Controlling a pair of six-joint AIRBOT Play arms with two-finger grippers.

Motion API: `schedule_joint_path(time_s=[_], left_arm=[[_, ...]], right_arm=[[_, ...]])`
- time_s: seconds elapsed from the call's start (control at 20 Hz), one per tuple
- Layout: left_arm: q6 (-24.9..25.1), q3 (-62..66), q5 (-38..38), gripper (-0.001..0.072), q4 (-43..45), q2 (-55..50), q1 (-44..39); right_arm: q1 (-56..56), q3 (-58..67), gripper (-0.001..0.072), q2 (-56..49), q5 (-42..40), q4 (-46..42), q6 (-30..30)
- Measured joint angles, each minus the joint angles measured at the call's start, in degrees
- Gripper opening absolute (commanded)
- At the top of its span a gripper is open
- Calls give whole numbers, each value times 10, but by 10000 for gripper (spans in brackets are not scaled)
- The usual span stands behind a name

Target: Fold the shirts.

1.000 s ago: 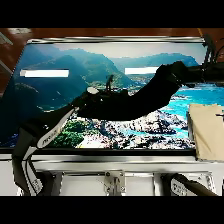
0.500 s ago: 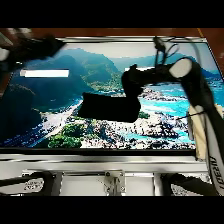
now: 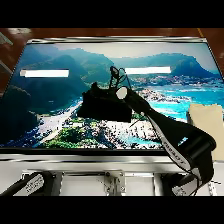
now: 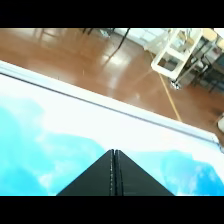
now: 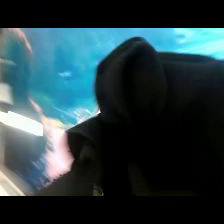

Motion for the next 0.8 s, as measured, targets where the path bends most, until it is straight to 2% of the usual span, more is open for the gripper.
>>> schedule_joint_path(time_s=[0.15, 0.3, 0.45, 0.5, 0.55, 0.65, 0.8], left_arm=[[-2, -10, -17, 37, 3, 6, 3], [-2, -21, -18, 38, 4, 6, 3], [7, -25, -18, 38, 4, 6, 2], [10, -26, -18, 38, 4, 6, 2], [12, -26, -18, 38, 6, 6, 2], [14, -27, -18, 38, 7, 6, 2], [16, -28, -16, 38, 8, 6, 1]], right_arm=[[7, 0, 569, -17, -23, 57, -6], [-20, 0, 568, -1, 39, 43, -13], [-79, 0, 568, 41, 168, -71, -12], [-102, 0, 614, 56, 215, -125, -7], [-129, 0, 693, 70, 267, -189, 7], [-188, -3, 697, 82, 345, -284, 35], [-264, -10, 697, 67, 411, -283, 31]])
